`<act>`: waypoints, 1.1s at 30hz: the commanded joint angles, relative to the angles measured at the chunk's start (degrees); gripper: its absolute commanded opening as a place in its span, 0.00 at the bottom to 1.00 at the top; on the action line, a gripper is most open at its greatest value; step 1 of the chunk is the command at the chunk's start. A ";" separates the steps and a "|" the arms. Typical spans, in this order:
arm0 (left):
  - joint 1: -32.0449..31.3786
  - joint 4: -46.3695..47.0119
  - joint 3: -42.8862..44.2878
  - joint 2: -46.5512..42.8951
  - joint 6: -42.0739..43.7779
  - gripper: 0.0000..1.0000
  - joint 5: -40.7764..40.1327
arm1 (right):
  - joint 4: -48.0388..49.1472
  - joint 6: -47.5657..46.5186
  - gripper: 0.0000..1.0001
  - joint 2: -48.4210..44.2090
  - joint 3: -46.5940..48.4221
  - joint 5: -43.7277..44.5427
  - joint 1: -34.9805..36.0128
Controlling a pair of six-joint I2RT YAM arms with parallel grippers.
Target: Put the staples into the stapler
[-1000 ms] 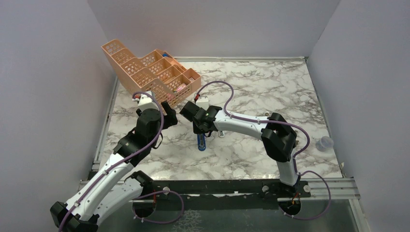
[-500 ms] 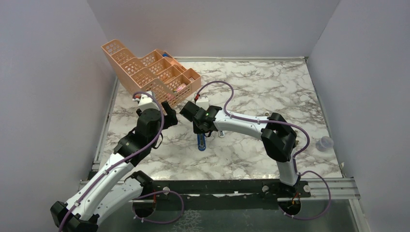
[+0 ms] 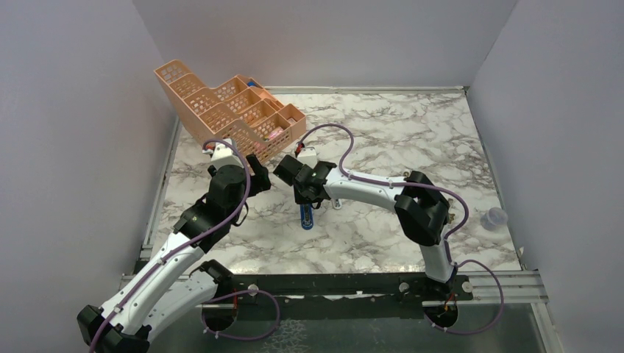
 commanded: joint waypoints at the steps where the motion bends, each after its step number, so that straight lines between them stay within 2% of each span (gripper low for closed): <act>1: 0.36 -0.37 -0.63 -0.07 -0.31 0.77 -1.35 | 0.29 -0.40 0.20 1.35 0.13 0.23 -0.53; 21: 0.36 -0.37 -0.69 0.17 -0.36 0.77 -1.26 | 0.92 -0.71 0.20 1.38 -0.98 -0.64 -1.23; 33: 0.36 -0.37 -0.66 0.01 -0.38 0.77 -1.35 | 3.24 -2.94 0.19 -2.54 -2.06 0.52 -1.71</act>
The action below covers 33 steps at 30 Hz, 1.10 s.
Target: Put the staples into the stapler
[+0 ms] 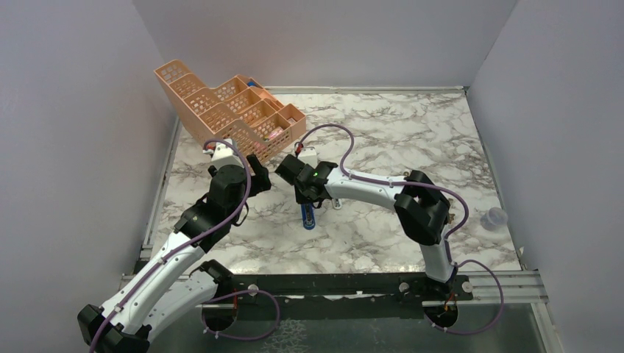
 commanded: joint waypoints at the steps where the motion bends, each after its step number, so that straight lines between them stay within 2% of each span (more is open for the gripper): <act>1: 0.36 -0.33 -0.57 -0.20 -0.33 0.77 -1.35 | 1.11 -1.47 0.19 -2.29 -0.76 1.36 -0.62; 33: 0.36 -0.37 -0.72 0.04 -0.47 0.77 -1.26 | 4.66 -6.47 0.19 -2.90 -4.37 -1.11 -1.07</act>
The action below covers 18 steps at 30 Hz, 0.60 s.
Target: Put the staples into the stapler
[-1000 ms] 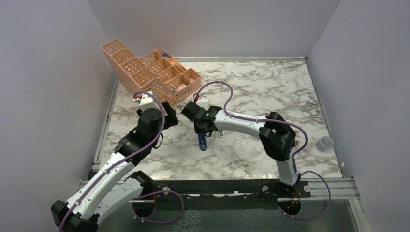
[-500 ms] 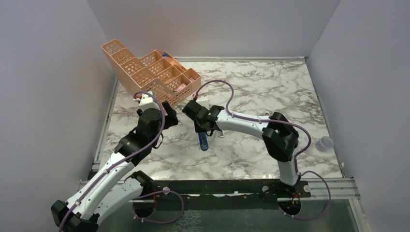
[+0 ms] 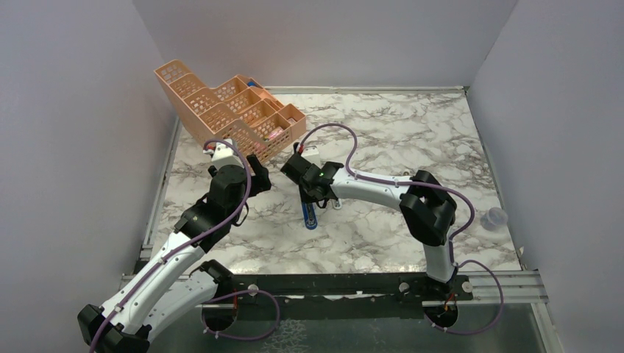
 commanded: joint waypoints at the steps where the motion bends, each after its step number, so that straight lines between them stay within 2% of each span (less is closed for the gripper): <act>1: 0.36 -0.37 -0.68 0.05 -0.49 0.77 -1.33 | 1.76 -1.21 0.19 -0.34 -0.48 -1.08 -0.32; 18: 0.36 -0.46 -0.76 -0.22 -0.40 0.77 -1.41 | 4.92 -3.71 0.19 -3.30 -1.01 -1.85 -0.32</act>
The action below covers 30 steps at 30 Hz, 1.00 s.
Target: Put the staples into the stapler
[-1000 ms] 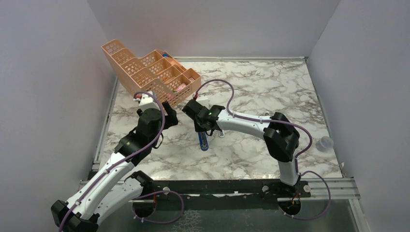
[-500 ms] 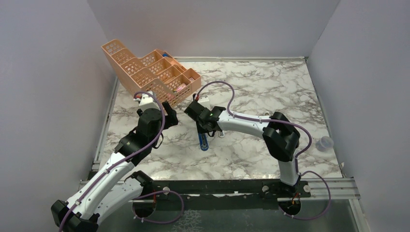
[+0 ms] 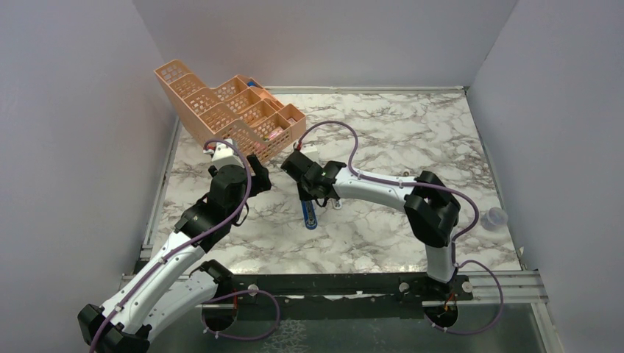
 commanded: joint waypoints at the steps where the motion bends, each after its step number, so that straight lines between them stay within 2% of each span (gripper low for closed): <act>1: 0.36 -0.44 -0.78 -0.38 -0.38 0.77 -1.43 | 2.39 -1.45 0.19 -1.84 -0.62 -1.03 -0.32; 30: 0.36 -0.51 -0.83 -0.21 -0.47 0.77 -1.43 | 0.16 -0.95 0.19 1.18 -0.45 -1.11 -0.32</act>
